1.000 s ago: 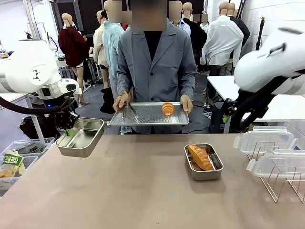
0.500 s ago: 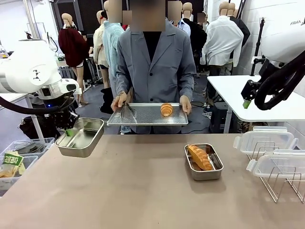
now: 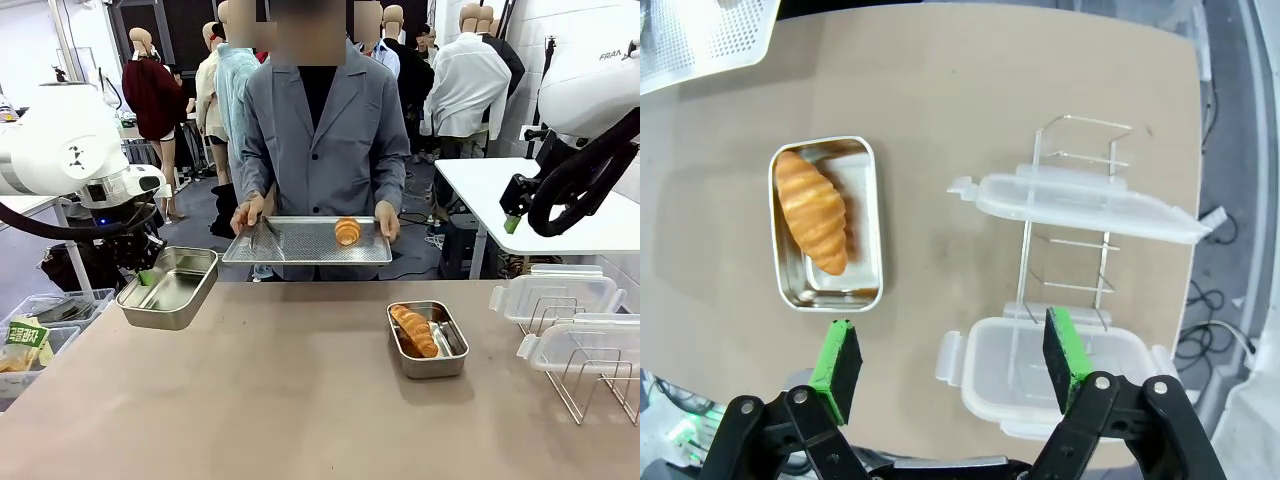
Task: Place the bread in airtight containers.
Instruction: Once an object is inside an Airtight Container , place the container in the center of the table.
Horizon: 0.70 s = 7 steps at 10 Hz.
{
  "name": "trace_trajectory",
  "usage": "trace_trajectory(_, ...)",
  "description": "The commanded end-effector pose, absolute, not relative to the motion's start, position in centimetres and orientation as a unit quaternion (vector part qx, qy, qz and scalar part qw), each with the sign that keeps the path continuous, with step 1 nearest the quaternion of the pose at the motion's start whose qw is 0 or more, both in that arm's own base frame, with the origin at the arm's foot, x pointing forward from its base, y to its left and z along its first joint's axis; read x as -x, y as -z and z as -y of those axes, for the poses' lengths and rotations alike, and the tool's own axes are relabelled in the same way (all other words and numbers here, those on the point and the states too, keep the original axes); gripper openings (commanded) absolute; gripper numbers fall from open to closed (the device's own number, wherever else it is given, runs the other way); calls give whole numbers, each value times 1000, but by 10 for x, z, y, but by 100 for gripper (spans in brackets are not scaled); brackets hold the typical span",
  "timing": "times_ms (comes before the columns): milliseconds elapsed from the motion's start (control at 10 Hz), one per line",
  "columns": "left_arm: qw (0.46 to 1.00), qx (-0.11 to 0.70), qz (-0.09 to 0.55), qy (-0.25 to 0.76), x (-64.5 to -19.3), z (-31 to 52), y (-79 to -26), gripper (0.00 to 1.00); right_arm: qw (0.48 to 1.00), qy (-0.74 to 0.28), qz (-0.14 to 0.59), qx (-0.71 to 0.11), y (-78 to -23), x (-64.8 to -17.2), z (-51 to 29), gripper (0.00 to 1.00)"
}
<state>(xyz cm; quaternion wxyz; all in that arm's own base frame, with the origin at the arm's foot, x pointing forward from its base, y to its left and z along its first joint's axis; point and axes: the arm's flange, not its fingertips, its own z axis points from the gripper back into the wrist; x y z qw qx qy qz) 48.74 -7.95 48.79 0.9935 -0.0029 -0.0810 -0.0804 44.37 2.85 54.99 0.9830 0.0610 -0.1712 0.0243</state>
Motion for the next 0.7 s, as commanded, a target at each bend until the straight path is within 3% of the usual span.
trace_trajectory(0,993,-1,85,82,-487,78,-491,0,982,-22,178,-67,-547,-444,-30,91)
trace_trajectory(600,993,-1,85,82,-487,78,-491,0,982,-22,178,-67,-547,-444,-30,91)
